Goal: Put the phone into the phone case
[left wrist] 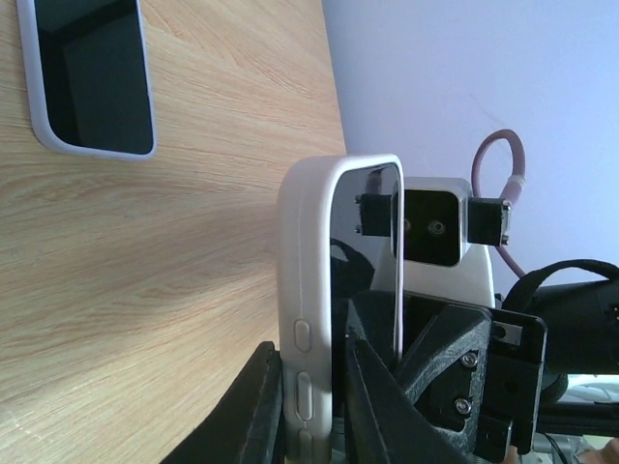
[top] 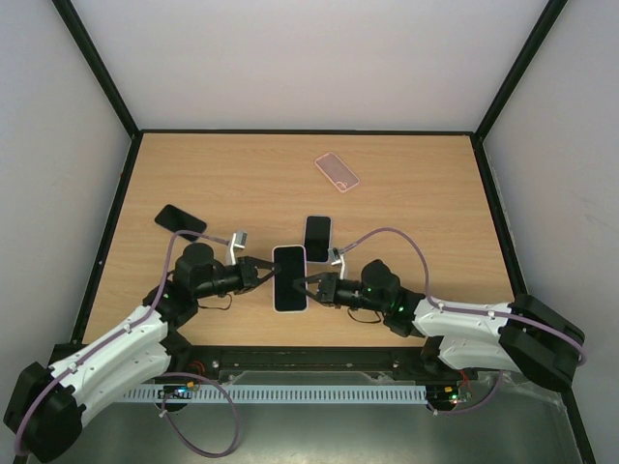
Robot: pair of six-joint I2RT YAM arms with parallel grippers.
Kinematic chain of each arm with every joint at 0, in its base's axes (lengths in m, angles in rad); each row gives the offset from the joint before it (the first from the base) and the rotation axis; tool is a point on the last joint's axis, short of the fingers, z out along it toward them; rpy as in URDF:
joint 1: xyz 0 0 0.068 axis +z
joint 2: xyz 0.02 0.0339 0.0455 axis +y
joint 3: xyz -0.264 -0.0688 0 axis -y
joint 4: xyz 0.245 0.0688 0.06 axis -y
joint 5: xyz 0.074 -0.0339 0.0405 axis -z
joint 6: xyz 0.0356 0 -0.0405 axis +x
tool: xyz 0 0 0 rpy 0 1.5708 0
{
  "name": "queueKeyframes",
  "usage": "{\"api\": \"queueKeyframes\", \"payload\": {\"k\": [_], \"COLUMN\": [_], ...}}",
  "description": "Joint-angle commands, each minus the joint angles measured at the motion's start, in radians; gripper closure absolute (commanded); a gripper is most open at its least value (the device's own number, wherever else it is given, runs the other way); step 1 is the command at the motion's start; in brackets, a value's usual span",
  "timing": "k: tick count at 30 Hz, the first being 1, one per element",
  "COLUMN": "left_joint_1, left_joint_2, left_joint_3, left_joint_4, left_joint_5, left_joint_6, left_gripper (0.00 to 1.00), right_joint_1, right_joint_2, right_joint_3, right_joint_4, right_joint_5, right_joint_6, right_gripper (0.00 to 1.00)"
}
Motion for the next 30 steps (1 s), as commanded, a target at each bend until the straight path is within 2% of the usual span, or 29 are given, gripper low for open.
{"api": "queueKeyframes", "payload": {"k": [1,4,6,10,14,23,24,30], "left_joint_1": [0.006,0.006,0.008,0.013,0.018,0.073,0.091,0.139], "left_joint_2": [0.003,-0.007,-0.014,-0.027,-0.049,-0.050,-0.052,-0.070], "left_joint_3": [0.003,0.009,0.026,0.067,0.101,0.109,0.116,0.122], "left_joint_4": [-0.028,-0.067,-0.123,-0.256,-0.385,-0.494,-0.520,-0.566], "left_joint_5": [-0.048,-0.074,-0.114,-0.203,-0.311,-0.381,-0.394,-0.409], "left_joint_6": [0.018,0.021,0.041,0.082,0.107,0.110,0.121,0.132], "left_gripper": [0.87,0.76,0.65,0.30,0.03,0.01,0.01,0.01], "right_joint_1": [0.007,0.007,0.008,0.007,0.007,0.007,0.007,0.007], "right_joint_2": [-0.043,-0.046,-0.041,-0.018,0.032,0.263,0.330,0.482], "right_joint_3": [-0.019,-0.027,-0.027,-0.039,-0.039,0.005,0.033,0.115], "right_joint_4": [0.041,0.043,0.040,0.021,-0.028,0.008,0.027,0.059], "right_joint_5": [0.017,0.027,0.030,0.055,0.082,0.079,0.055,0.070], "right_joint_6": [-0.019,-0.018,-0.023,-0.038,-0.072,-0.093,-0.092,-0.094], "right_gripper": [0.92,0.95,0.95,0.95,0.95,0.93,0.93,0.93]}}
